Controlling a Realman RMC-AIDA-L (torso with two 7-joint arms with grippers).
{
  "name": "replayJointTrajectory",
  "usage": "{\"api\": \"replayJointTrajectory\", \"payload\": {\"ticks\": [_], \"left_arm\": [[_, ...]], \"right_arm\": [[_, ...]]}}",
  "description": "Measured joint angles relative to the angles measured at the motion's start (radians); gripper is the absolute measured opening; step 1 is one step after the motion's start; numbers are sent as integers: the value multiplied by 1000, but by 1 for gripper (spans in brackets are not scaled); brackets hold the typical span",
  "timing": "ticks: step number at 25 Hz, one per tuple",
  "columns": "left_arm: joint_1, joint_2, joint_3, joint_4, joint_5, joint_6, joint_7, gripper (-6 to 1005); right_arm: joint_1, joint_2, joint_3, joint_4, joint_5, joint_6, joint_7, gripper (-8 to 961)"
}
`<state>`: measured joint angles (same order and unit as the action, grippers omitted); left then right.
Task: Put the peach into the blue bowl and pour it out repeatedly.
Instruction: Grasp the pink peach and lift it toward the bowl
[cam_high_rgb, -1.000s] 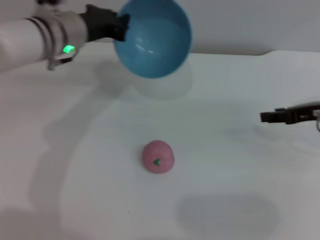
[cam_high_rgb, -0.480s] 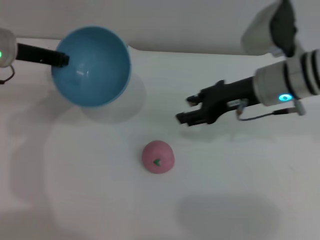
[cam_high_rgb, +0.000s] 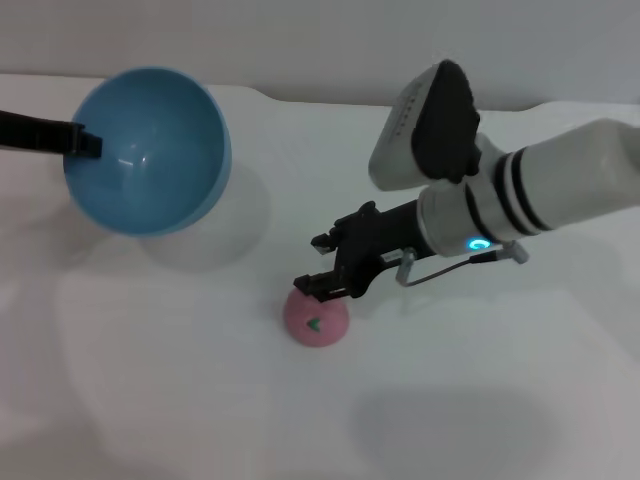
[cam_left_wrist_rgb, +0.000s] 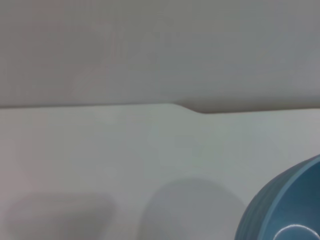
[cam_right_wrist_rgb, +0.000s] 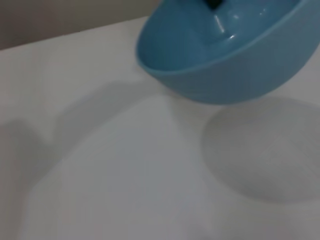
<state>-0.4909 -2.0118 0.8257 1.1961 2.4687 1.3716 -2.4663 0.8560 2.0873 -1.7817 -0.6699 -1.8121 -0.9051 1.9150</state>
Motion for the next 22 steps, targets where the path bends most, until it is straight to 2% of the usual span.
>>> {"api": "replayJointTrajectory", "payload": {"ticks": [7,16,22], "left_arm": [[-1,-23,5,1,1,5,10,-1],[-6,-36,5,2,-3,-22,11,-1],[-10,-40,6,2,-7,-49,4,-2]], "right_arm": [[-19,2,-158,5,60,116,7,592],[-96,0,-169,11,106,133,12,588],[-104,0,-178,21,111,147,12,585]]}}
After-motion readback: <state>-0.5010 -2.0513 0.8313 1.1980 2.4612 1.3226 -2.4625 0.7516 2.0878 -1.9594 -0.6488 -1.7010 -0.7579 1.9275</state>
